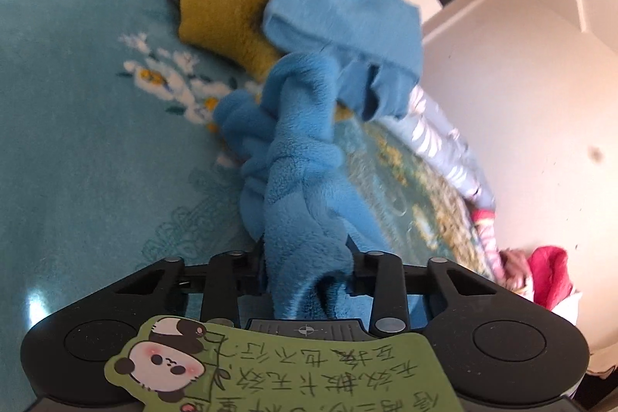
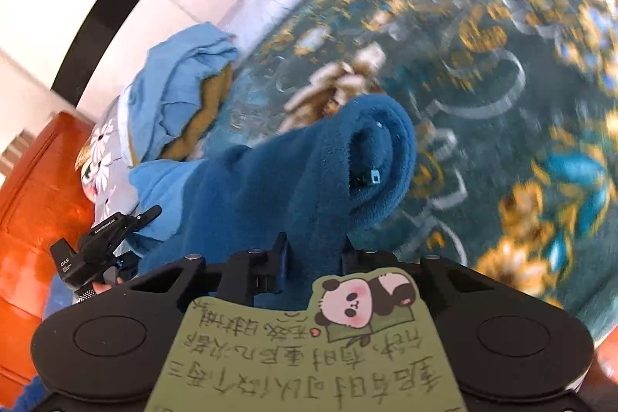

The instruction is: Fold clothes

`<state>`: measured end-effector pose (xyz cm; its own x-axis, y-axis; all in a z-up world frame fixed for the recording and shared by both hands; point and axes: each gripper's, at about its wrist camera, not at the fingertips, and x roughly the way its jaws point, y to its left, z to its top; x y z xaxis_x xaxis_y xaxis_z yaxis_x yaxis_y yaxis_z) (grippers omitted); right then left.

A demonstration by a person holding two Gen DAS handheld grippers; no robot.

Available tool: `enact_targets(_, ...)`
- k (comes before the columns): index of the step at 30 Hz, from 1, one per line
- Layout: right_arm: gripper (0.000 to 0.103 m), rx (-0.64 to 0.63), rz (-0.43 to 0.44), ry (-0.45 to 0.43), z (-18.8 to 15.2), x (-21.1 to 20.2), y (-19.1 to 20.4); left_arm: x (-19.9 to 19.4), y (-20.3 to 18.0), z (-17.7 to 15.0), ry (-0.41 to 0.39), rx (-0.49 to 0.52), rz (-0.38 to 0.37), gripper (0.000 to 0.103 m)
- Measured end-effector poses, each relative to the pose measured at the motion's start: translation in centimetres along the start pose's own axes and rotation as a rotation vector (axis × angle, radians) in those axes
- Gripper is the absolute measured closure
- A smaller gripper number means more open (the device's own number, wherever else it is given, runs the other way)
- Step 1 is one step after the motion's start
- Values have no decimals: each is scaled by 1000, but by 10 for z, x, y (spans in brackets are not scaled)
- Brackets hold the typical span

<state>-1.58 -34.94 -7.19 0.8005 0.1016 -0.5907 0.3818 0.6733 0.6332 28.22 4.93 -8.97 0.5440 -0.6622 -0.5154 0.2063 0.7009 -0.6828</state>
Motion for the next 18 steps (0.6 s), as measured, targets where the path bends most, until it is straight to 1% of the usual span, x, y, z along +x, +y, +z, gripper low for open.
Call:
enact_targets(3,79,-91,15,-20,19,-8,20,-23,-1,-1,-41,-27,-9,77)
enact_targets(5,79,-153,38,-29,34,-11,36,-48,-1,-3,-90,-29,-10,78)
enact_targets(9,79,-306,104,-1,58,-6,71,-98,6,-16,-166,-25,14,78)
enact_targets(13,80,-380,168,62,71,16,90,-148,16,-35,-231,-18,49,78)
enact_targets(16,80,-394,183,134,70,44,90,-185,23,-49,-279,-12,75,78)
enact_targets(18,80,-407,164,184,63,63,89,-182,32,-64,-246,-27,112,78)
